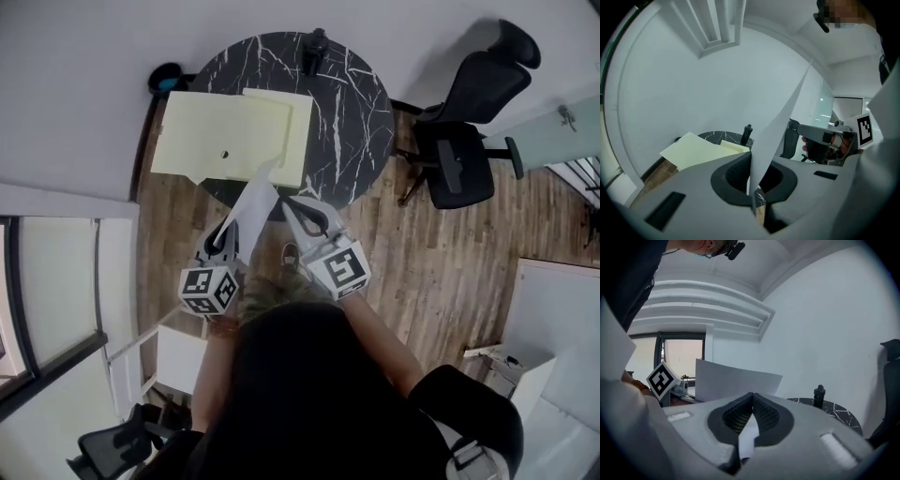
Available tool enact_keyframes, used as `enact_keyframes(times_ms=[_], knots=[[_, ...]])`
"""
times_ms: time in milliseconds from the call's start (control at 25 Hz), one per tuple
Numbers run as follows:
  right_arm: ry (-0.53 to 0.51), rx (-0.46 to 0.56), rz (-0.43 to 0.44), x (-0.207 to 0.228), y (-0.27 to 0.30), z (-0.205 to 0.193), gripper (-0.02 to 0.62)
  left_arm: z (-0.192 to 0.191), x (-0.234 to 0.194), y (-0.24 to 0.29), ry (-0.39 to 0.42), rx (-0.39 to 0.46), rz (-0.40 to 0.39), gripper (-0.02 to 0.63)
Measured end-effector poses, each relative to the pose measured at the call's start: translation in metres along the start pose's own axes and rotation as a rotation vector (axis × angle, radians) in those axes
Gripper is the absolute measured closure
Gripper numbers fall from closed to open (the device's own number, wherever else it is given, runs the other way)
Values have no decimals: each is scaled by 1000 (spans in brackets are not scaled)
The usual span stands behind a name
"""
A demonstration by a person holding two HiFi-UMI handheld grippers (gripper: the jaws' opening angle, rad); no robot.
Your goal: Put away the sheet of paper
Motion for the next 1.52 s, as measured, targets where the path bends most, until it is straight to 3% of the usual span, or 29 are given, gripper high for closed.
enact_keyframes(times_ms=[160, 360, 520, 720, 1120, 1320, 1520], knots=[[6, 12, -38, 15, 4, 9, 597, 5, -5, 24, -29, -35, -100, 595], [7, 11, -151, 42, 22, 17, 597, 24, -22, 64, -13, -62, -243, 595], [9, 4, -247, 57, 49, 26, 597, 39, -43, 98, -81, -75, -356, 595], [-31, 1, -361, 56, 88, 43, 597, 67, -83, 128, -43, -92, -480, 595], [-29, -14, -557, 59, 127, 56, 597, 83, -149, 183, 20, -157, -611, 595], [-38, -20, -612, 84, 122, 54, 597, 79, -154, 203, 5, -179, -695, 595], [-80, 16, -641, 105, 107, 63, 597, 70, -154, 218, -10, -200, -730, 595]])
Point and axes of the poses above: the fingertips, and each gripper's own axes: y forward along the fingers, x to its right, z out of its top, the point moved 1 cm from there along -y, backward along the fingers, and after that the axes turned 7 degrees about y, right-handed, at the moved point
